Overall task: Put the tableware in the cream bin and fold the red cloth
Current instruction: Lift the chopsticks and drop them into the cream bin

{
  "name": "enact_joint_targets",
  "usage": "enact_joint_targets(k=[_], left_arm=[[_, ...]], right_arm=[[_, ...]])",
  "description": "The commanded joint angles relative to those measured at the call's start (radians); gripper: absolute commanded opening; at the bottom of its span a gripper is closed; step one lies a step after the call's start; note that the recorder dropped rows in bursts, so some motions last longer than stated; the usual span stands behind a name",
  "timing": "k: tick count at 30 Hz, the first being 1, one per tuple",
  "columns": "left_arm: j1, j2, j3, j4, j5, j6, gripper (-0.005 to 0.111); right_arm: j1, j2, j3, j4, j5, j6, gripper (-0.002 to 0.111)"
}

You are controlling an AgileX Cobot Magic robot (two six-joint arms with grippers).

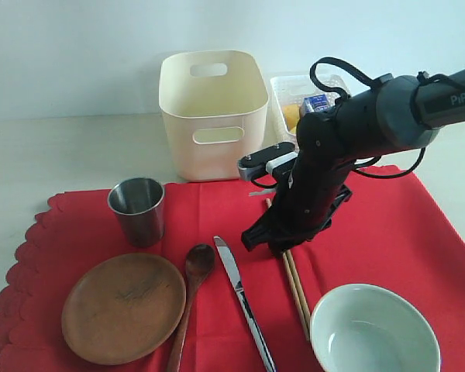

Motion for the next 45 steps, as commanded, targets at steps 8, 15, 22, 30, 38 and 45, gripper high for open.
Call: enact_joint_targets(k=[8, 15, 22, 30, 38, 45], left_arm=[[0.001, -0.004, 0.003, -0.002, -0.006, -0.001, 0.0], [0.001, -0.004, 0.003, -0.002, -0.006, -0.001, 0.0], [0.001, -0.004, 0.003, -0.002, -0.006, -0.001, 0.0], [0.001, -0.004, 0.003, -0.002, -0.006, -0.001, 0.0], [0.001, -0.004, 0.003, -0.002, -0.006, -0.001, 0.0], [0.001, -0.004, 0.003, -0.002, -0.006, -0.001, 0.0]], right_arm=[[0.002, -0.045, 0.005, -0.006, -0.012, 0.0, 0.0], [0.002, -0.136, 0.005, 0.044, -0.032, 0.0, 0.0], [0.002, -0.213, -0.127, 0.297, -0.024, -0.24, 0.0], [0.002, -0.191, -0.401, 0.536, -0.148, -0.562, 0.0], [-0.041, -0.048, -0.613, 0.602, -0.233, -0.699, 0.0], [-0.132, 0.045, -0.639, 1.108, -0.206, -1.27, 0.0]])
